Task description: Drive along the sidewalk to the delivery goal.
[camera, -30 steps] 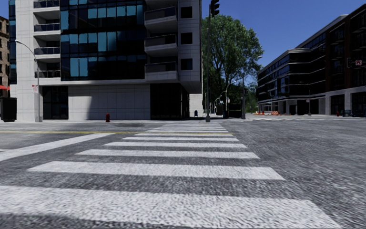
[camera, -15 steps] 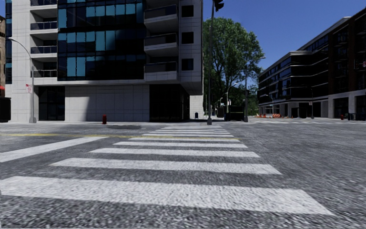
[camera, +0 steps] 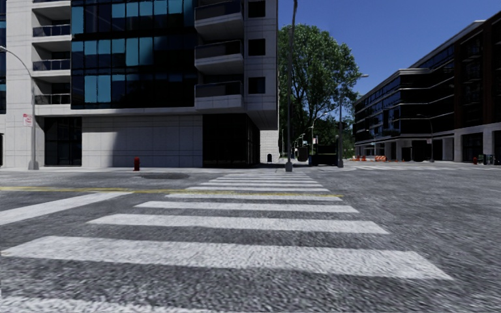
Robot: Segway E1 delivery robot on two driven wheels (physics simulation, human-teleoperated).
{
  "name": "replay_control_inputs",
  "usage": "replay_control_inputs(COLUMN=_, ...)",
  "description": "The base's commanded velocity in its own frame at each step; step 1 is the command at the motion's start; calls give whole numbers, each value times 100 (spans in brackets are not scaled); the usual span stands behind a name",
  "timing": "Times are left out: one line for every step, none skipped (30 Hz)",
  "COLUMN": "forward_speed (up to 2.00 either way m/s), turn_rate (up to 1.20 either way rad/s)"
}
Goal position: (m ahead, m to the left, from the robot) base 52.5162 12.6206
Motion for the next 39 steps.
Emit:
replay_control_inputs(forward_speed=200, turn_rate=0)
replay_control_inputs(forward_speed=200, turn_rate=0)
replay_control_inputs(forward_speed=200, turn_rate=0)
replay_control_inputs(forward_speed=200, turn_rate=0)
replay_control_inputs(forward_speed=200, turn_rate=0)
replay_control_inputs(forward_speed=200, turn_rate=-3)
replay_control_inputs(forward_speed=200, turn_rate=-3)
replay_control_inputs(forward_speed=200, turn_rate=-4)
replay_control_inputs(forward_speed=200, turn_rate=-5)
replay_control_inputs(forward_speed=200, turn_rate=-5)
replay_control_inputs(forward_speed=200, turn_rate=-5)
replay_control_inputs(forward_speed=200, turn_rate=-5)
replay_control_inputs(forward_speed=200, turn_rate=-5)
replay_control_inputs(forward_speed=200, turn_rate=-5)
replay_control_inputs(forward_speed=200, turn_rate=-5)
replay_control_inputs(forward_speed=200, turn_rate=-5)
replay_control_inputs(forward_speed=200, turn_rate=-5)
replay_control_inputs(forward_speed=200, turn_rate=-4)
replay_control_inputs(forward_speed=200, turn_rate=0)
replay_control_inputs(forward_speed=200, turn_rate=0)
replay_control_inputs(forward_speed=200, turn_rate=0)
replay_control_inputs(forward_speed=200, turn_rate=0)
replay_control_inputs(forward_speed=200, turn_rate=0)
replay_control_inputs(forward_speed=200, turn_rate=0)
replay_control_inputs(forward_speed=200, turn_rate=0)
replay_control_inputs(forward_speed=200, turn_rate=0)
replay_control_inputs(forward_speed=200, turn_rate=0)
replay_control_inputs(forward_speed=200, turn_rate=0)
replay_control_inputs(forward_speed=200, turn_rate=0)
replay_control_inputs(forward_speed=200, turn_rate=0)
replay_control_inputs(forward_speed=200, turn_rate=0)
replay_control_inputs(forward_speed=200, turn_rate=0)
replay_control_inputs(forward_speed=200, turn_rate=0)
replay_control_inputs(forward_speed=200, turn_rate=0)
replay_control_inputs(forward_speed=200, turn_rate=0)
replay_control_inputs(forward_speed=200, turn_rate=0)
replay_control_inputs(forward_speed=200, turn_rate=0)
replay_control_inputs(forward_speed=200, turn_rate=0)
replay_control_inputs(forward_speed=200, turn_rate=0)
